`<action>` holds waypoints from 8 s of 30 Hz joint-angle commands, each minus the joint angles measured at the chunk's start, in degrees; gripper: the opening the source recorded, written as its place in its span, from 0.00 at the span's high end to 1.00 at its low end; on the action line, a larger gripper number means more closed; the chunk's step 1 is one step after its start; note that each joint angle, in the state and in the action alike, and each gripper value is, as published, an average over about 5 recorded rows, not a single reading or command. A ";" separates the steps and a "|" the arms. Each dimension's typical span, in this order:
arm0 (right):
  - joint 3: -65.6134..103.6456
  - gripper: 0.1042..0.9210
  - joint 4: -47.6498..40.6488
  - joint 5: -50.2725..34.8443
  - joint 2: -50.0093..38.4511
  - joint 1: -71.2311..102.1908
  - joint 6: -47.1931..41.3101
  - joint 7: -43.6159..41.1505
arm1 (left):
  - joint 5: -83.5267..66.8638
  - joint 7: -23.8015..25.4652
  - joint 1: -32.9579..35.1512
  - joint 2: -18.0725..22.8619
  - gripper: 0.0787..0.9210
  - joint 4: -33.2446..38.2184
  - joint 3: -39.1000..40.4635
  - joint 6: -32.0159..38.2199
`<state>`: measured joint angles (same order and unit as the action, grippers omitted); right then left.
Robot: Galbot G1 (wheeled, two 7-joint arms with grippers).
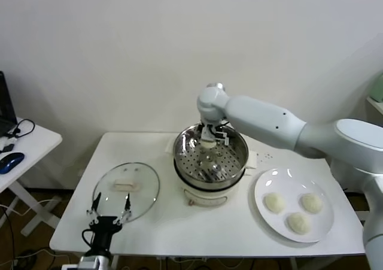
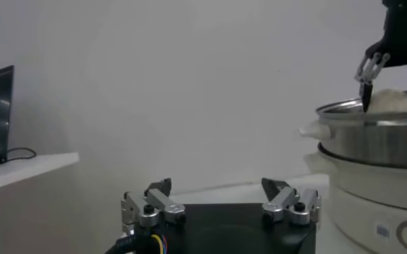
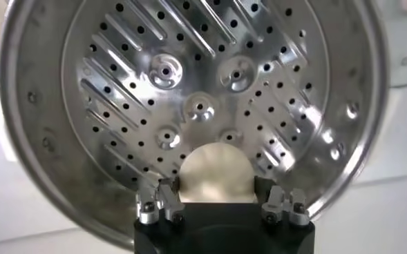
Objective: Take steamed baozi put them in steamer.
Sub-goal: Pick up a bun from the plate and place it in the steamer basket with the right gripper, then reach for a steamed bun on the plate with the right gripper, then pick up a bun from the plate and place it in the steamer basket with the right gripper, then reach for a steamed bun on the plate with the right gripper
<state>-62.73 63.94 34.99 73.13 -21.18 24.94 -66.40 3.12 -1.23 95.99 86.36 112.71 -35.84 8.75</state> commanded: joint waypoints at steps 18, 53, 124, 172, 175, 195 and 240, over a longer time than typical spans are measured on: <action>0.80 0.16 -0.77 4.94 0.64 3.24 1.52 0.97 | -0.03 -0.08 -0.03 0.51 0.12 -0.93 -0.06 0.13; -19.19 0.12 11.86 -58.37 -40.82 -20.20 -28.20 -0.40 | -1.18 -1.15 -0.09 0.32 0.12 2.43 2.38 -1.79; 4.63 0.27 6.10 -43.54 -37.76 20.43 -29.84 6.43 | -0.75 -1.93 0.49 0.43 0.12 0.20 1.82 -1.25; -24.91 0.29 4.02 -89.22 -8.50 -16.39 -39.91 14.06 | 0.57 -2.30 2.59 -0.09 0.12 4.65 2.78 -0.57; -24.25 0.28 1.42 -87.59 -6.51 -14.07 -39.82 13.98 | 0.52 -2.33 3.31 -0.15 0.12 4.49 2.71 -0.13; -23.16 0.29 -5.92 -81.87 -1.63 -8.12 -38.61 12.61 | -0.08 -2.58 5.12 -0.31 0.12 4.02 2.11 0.75; -34.22 0.12 24.25 -67.55 -43.06 -30.25 -33.23 0.24 | 0.82 -2.59 2.78 -0.21 0.12 4.02 2.58 -0.98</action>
<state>-94.11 78.30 -40.53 45.34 -48.73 -9.25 -63.72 3.96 -3.84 99.07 86.23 116.78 -33.12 7.97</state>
